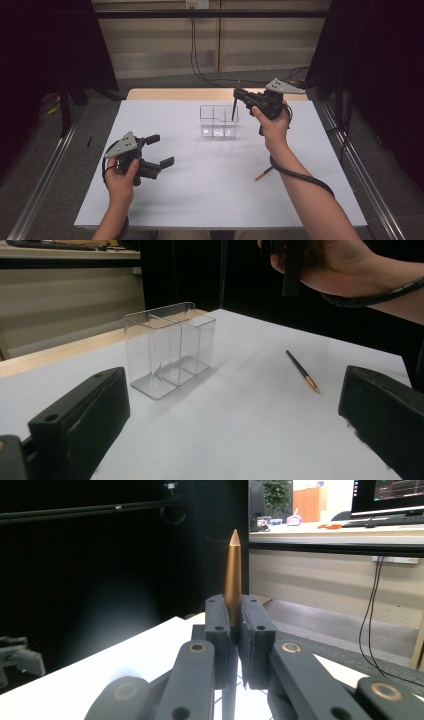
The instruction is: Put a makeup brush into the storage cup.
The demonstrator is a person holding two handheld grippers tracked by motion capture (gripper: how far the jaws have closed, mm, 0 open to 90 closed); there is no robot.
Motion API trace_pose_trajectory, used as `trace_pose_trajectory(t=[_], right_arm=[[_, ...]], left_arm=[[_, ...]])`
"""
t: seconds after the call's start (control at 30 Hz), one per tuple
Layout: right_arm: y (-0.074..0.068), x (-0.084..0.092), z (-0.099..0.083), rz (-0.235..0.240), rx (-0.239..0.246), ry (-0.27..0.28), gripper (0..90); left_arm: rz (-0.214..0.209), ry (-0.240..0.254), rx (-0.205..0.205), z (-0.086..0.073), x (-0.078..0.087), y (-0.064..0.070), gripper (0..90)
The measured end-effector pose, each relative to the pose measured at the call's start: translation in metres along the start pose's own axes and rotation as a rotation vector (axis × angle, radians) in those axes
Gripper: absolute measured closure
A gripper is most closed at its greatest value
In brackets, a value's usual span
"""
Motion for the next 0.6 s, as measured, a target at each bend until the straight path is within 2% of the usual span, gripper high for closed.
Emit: trace_pose_trajectory(t=[0.47, 0.6], right_arm=[[0.011, -0.011, -0.006, -0.022, -0.008, 0.008, 84.3], [0.011, -0.015, -0.007, -0.026, 0.006, 0.002, 84.3]], left_arm=[[-0.012, -0.004, -0.008, -0.001, -0.002, 0.001, 0.1], [-0.012, -0.004, -0.005, -0.001, -0.002, 0.001, 0.1]])
Point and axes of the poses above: each handheld gripper's, and its own axes: x roughly backward along the jaws, z roughly out of its top, y roughly to its right, the point moved 5 cm from there along -x, roughly forward along the jaws, and after that the axes turned 2 degrees about z, right-handed, at the moved point
